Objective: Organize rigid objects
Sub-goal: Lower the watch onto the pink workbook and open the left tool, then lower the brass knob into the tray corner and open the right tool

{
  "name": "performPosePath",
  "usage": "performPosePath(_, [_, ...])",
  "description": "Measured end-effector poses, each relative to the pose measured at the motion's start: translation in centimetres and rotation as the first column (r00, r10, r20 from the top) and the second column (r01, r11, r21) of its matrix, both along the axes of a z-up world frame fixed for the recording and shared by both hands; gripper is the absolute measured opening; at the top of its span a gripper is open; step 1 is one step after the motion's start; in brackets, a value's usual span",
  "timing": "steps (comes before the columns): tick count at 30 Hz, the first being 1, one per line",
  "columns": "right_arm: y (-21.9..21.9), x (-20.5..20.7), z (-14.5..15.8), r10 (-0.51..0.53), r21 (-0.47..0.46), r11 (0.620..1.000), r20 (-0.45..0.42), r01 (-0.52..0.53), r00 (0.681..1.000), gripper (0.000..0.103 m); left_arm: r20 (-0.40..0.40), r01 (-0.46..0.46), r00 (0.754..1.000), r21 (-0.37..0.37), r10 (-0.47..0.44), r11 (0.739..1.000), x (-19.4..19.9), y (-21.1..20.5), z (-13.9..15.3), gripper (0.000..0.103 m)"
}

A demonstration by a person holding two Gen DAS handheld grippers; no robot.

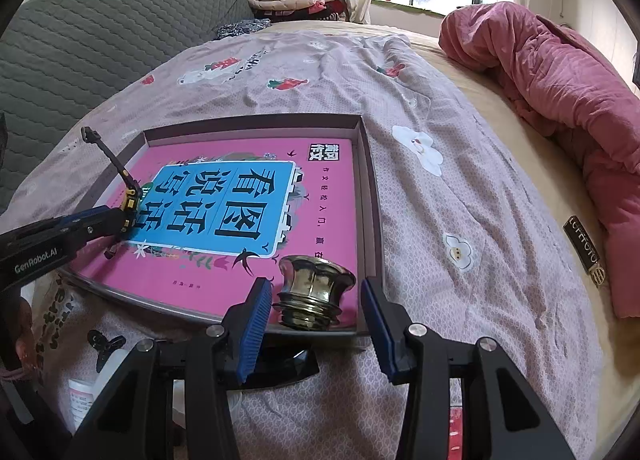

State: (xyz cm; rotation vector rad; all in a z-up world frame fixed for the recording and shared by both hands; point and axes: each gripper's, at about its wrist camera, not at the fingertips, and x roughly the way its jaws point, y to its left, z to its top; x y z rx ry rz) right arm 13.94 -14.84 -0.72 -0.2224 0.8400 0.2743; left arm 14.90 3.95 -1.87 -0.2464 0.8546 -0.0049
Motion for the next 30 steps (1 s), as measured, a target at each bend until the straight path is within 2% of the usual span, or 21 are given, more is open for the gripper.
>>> performPosePath(9, [0.0,0.0,0.0,-0.003,0.002,1.0,0.001,0.003,1.0,0.047,0.033,0.008,0.999,-0.009,-0.008,1.0,-0.2,-0.1,0.7,0.027])
performPosePath(13, [0.0,0.1,0.1,-0.002,-0.001,1.0,0.004,0.002,1.0,0.047,0.037,0.009,0.999,-0.017,-0.008,1.0,-0.4,-0.2,0.8,0.04])
performPosePath(18, [0.0,0.0,0.3,-0.001,-0.01,1.0,0.019,0.001,1.0,0.047,0.038,0.007,0.999,-0.015,-0.006,1.0,-0.5,-0.2,1.0,0.042])
performPosePath(26, [0.2,-0.1,0.5,0.003,-0.024,1.0,0.039,-0.002,0.999,0.047,0.046,0.013,0.999,-0.021,-0.012,1.0,-0.7,-0.3,1.1,0.058])
performPosePath(30, [0.3,-0.3,0.6,0.004,-0.035,0.999,0.048,-0.003,0.999,0.047,0.049,0.015,0.999,-0.023,-0.014,1.0,-0.9,-0.3,1.3,0.059])
